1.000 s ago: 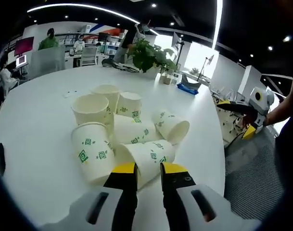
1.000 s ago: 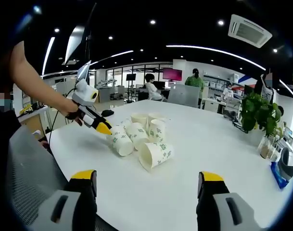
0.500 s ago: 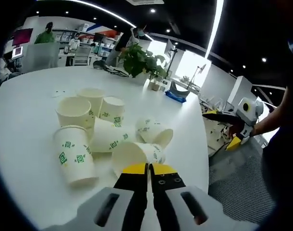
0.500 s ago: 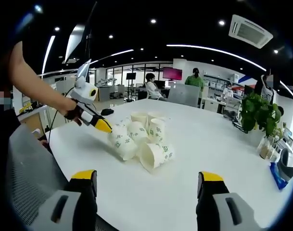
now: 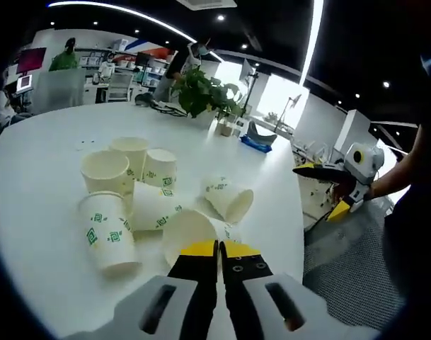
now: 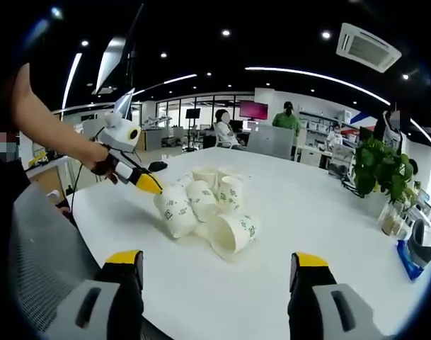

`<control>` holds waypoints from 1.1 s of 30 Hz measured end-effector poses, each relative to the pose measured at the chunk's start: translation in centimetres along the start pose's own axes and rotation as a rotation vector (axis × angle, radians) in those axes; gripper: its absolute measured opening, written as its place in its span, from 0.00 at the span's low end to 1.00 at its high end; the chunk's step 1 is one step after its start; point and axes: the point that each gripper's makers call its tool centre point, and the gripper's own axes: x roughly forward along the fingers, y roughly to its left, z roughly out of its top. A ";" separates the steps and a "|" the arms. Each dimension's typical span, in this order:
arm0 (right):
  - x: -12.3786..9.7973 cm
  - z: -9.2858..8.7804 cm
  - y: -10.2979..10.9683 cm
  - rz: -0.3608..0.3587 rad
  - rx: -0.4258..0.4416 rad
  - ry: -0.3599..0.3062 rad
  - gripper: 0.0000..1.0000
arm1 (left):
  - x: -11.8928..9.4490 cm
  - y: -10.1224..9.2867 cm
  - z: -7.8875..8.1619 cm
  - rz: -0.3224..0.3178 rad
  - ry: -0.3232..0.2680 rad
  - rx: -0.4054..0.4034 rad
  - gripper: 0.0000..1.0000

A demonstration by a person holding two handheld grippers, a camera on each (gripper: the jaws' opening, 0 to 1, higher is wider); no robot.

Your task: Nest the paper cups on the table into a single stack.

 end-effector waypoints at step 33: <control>-0.1 0.3 0.5 0.021 -0.009 -0.015 0.85 | -1.7 -4.1 -2.8 0.023 0.236 0.474 0.00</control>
